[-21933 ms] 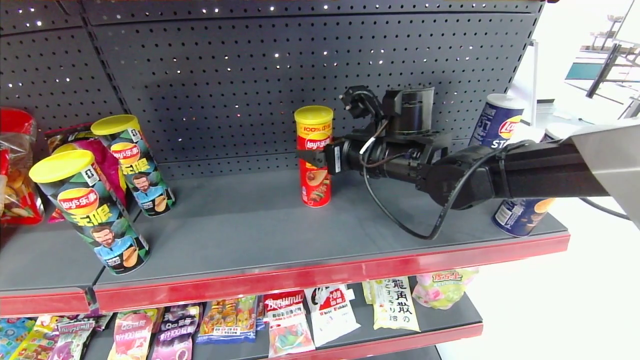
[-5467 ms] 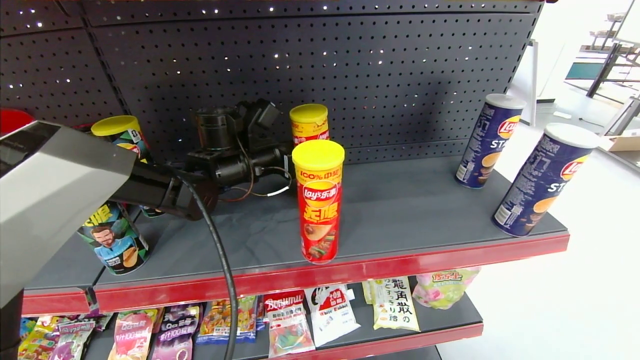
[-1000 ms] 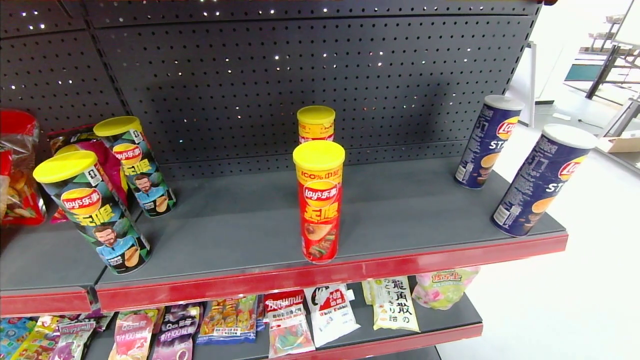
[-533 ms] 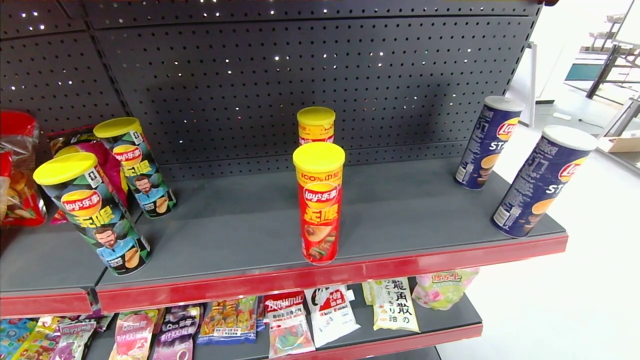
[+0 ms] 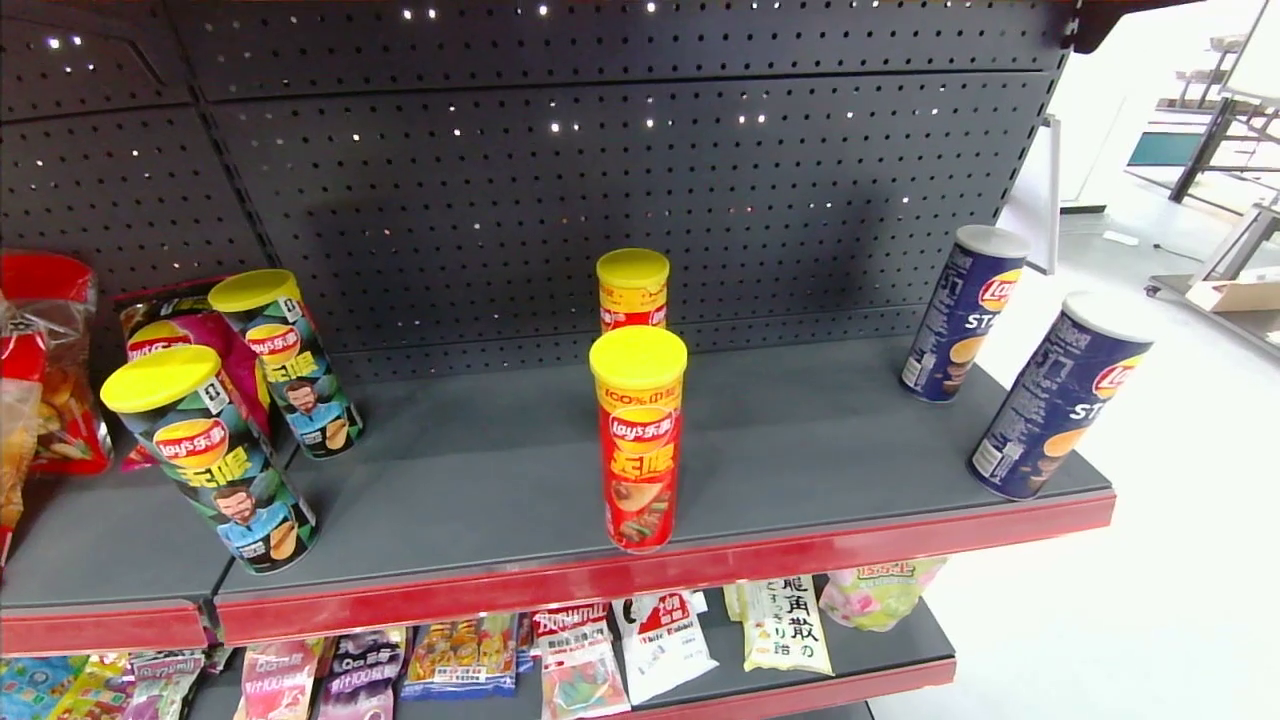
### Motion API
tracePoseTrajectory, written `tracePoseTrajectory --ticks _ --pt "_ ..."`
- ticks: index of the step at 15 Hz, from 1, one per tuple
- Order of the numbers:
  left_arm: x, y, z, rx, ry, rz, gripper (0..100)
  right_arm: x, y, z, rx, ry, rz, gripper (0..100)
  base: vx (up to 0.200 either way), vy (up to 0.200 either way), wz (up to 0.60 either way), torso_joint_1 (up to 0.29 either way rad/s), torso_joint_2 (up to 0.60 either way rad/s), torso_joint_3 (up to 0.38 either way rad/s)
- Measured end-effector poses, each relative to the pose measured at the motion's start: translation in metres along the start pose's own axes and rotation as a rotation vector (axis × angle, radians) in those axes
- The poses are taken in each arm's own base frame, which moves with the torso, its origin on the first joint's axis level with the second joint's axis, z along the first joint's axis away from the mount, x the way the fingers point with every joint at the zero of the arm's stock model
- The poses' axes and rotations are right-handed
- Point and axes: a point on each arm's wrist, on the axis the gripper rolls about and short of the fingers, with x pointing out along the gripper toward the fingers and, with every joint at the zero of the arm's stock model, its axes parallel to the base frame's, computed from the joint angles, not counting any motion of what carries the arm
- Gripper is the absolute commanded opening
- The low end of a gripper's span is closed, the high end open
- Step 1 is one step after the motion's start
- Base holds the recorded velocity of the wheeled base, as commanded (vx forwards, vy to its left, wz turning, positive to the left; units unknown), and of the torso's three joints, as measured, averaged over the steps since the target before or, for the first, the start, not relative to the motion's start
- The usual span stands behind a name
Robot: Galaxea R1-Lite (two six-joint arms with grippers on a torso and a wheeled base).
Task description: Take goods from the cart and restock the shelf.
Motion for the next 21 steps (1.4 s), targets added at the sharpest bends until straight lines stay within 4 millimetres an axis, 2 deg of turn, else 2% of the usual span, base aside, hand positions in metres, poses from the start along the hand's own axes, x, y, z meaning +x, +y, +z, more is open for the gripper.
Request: tracePoseTrajectory --ticks 2,7,21 --pt "0.001 0.000 0.000 -0.001 -0.018 0.000 100 0.000 0.000 0.000 0.000 0.000 0.000 100 0.000 0.000 0.00 0.117 -0.30 -0.134" --pt "0.007 -0.001 -0.009 0.003 -0.038 0.001 100 0.000 0.000 0.000 -0.006 0.000 0.000 100 0.000 0.000 0.60 0.004 0.00 -0.006" --pt "0.010 -0.001 -0.013 -0.059 -0.061 0.016 100 0.000 0.000 0.000 -0.002 0.000 0.000 100 0.000 0.000 0.00 0.000 0.00 0.000"
